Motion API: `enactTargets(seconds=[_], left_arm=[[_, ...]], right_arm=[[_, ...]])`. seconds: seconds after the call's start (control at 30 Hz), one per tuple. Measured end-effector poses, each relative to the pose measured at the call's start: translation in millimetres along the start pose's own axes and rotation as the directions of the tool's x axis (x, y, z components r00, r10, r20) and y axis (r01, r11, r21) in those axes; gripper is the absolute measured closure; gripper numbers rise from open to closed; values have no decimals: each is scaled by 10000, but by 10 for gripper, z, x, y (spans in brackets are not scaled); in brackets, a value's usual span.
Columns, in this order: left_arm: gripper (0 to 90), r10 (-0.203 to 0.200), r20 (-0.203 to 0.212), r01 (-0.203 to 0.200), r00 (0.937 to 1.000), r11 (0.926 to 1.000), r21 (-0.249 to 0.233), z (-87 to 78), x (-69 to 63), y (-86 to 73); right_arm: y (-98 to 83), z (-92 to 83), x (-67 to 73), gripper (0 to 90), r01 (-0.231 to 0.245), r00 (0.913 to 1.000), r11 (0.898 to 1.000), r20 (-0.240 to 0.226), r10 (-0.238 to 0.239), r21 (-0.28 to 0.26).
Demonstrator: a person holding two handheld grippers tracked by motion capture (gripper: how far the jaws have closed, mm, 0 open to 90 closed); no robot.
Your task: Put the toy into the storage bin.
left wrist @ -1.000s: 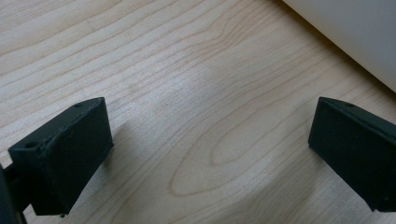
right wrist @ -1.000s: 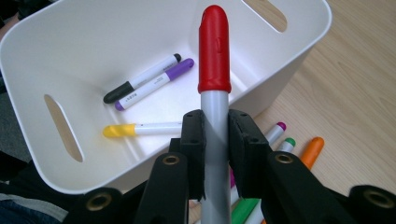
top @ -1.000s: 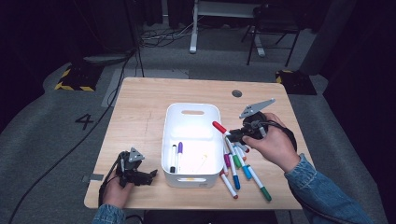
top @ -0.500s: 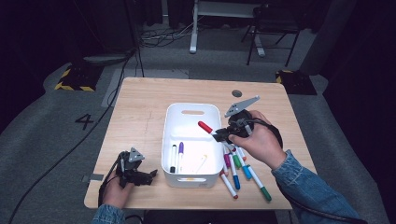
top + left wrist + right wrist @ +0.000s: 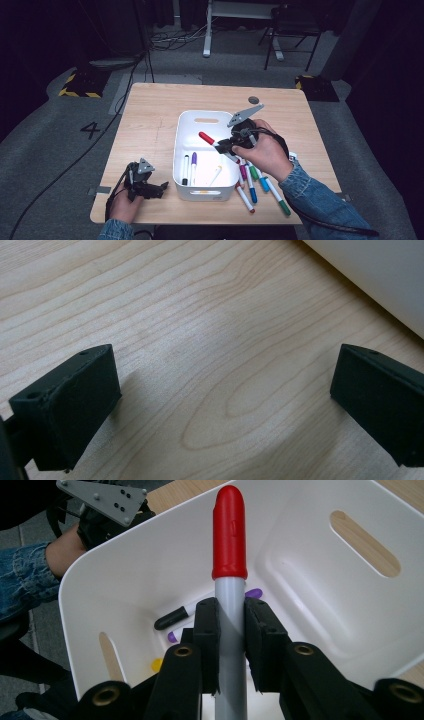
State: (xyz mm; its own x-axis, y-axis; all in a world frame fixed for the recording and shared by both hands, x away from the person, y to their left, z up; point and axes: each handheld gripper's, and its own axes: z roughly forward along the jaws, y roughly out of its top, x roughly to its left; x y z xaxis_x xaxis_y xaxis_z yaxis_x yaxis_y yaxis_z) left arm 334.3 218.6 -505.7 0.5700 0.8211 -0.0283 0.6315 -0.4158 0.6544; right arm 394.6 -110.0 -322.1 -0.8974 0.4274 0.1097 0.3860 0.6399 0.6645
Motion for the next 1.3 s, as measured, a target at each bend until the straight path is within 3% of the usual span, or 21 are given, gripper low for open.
enactTargets(seconds=[0.3,0.57,0.7,1.0,1.23,1.27,1.3], left_arm=[[0,-17,-14,17,10000,10000,0,0,-1,0],[0,1,-2,-1,10000,10000,6,0,0,0],[0,-1,-11,1,10000,10000,16,-1,0,1],[0,-4,-2,4,10000,10000,-1,0,0,0],[0,4,-10,-4,10000,10000,17,-1,0,1],[0,-11,-14,11,10000,10000,5,0,-1,1],[0,0,-2,0,10000,10000,4,0,0,0]], right_arm=[[-65,148,16,772,-23,10000,9995,-73,25,317],[-118,292,60,771,314,9992,9964,224,-333,792],[-145,361,71,771,400,9990,9941,163,-419,1010],[-176,497,117,771,1150,9930,9828,108,-1178,1446],[-161,553,192,769,1599,9849,9669,331,-1697,1987],[-163,560,192,755,1657,9841,9667,315,-1750,1953],[-165,565,195,680,1605,9853,9685,278,-1687,1904]])
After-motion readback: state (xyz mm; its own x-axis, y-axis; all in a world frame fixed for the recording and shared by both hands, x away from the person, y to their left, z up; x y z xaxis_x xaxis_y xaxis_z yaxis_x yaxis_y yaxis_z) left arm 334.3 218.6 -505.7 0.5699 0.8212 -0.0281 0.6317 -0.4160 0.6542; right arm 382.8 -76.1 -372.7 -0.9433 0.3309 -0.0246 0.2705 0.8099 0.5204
